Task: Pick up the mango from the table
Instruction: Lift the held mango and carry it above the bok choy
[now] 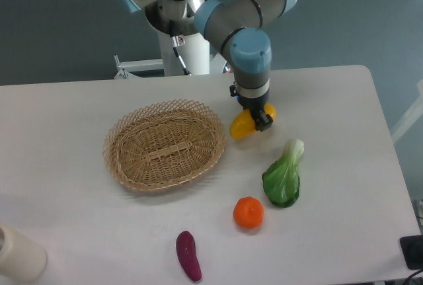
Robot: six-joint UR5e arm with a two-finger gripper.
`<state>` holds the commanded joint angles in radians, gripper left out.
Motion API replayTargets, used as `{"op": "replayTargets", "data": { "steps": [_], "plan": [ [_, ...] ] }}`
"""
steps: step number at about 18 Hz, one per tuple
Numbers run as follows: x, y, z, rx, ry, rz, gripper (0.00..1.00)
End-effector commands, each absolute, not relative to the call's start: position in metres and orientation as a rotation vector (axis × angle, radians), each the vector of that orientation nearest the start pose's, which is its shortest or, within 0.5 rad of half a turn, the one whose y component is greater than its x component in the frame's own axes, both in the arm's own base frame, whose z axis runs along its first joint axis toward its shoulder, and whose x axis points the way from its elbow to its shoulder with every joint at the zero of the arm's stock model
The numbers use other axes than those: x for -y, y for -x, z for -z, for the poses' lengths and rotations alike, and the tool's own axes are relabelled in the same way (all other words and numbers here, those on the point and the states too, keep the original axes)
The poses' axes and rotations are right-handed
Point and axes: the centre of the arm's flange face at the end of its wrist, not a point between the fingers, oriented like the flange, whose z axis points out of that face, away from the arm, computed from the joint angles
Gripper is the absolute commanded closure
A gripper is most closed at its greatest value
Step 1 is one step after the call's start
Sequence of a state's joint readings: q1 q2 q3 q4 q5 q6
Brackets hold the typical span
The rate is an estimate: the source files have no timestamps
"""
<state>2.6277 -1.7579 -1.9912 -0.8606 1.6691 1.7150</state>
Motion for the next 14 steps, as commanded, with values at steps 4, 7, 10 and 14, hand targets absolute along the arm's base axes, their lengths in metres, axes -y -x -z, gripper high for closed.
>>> {"op": "replayTargets", "data": {
  "steps": [4,7,10,14],
  "plan": [
    [-0.368,0.41,-0.282,-0.982,2.995,-0.232,0.45],
    [-0.373,0.423,-0.288,-0.937,2.985,-0.251,0.46],
    [-0.376,0.435,-0.291,-0.83,2.957,-0.246,0.46],
    [-0.387,0.455,-0.298,-0.808,2.941,-0.279,0.46]
  ]
}}
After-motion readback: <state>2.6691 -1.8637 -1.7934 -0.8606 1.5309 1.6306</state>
